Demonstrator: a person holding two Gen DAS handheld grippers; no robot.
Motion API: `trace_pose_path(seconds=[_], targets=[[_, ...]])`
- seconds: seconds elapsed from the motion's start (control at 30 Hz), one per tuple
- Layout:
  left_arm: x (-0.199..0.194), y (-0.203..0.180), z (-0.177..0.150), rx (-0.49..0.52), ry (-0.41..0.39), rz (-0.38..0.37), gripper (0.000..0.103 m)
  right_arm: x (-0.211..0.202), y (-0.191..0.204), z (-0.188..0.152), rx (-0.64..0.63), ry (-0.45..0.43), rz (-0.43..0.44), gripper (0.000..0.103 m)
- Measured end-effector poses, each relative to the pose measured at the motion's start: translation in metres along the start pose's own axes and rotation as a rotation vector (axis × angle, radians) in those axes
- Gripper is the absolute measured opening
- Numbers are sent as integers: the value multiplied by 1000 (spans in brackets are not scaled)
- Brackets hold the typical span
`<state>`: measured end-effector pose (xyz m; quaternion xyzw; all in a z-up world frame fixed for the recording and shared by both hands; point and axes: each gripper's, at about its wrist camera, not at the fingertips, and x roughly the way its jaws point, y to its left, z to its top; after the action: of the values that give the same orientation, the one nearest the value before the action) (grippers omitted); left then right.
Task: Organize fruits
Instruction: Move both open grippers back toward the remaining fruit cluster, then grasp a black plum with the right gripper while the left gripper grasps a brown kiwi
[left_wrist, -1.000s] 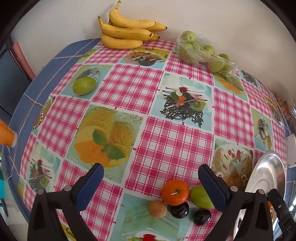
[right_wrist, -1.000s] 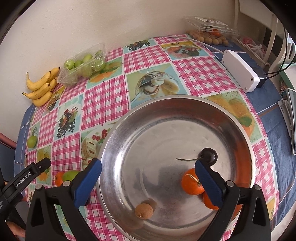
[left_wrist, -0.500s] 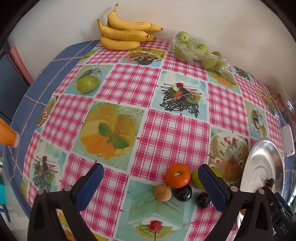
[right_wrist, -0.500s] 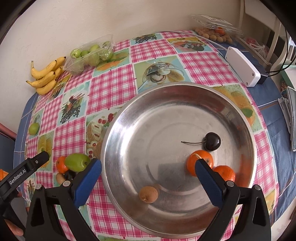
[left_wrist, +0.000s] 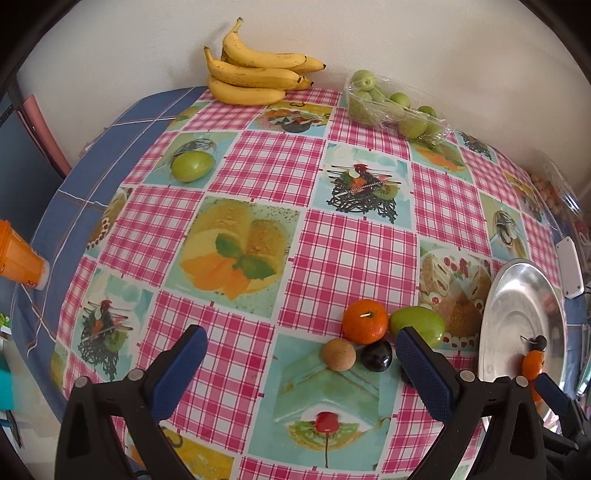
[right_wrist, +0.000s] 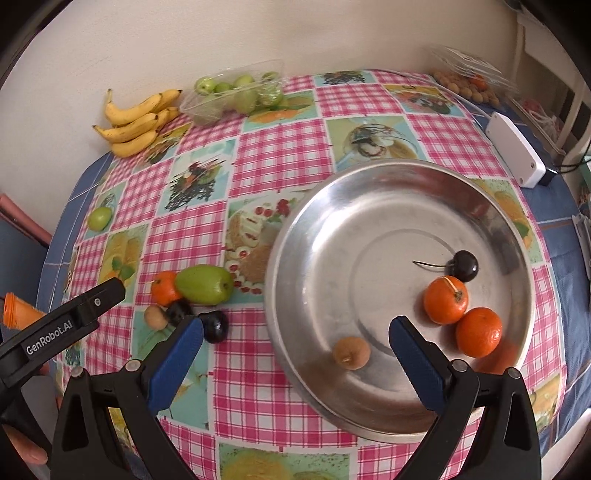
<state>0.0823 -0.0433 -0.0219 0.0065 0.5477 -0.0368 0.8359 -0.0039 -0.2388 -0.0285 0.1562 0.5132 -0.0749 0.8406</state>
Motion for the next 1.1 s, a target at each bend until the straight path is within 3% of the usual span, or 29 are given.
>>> trace_pose_path(seconds=[0.37, 0.87, 1.1], targets=[[-11, 28, -6, -95, -24, -5, 103, 2, 28, -5, -34, -13, 104, 101], [-3, 55, -7, -179, 7, 2, 103, 24, 56, -7, -107, 42, 136, 100], [4, 56, -7, -195, 33, -20, 103, 20, 58, -4, -110, 17, 168, 100]])
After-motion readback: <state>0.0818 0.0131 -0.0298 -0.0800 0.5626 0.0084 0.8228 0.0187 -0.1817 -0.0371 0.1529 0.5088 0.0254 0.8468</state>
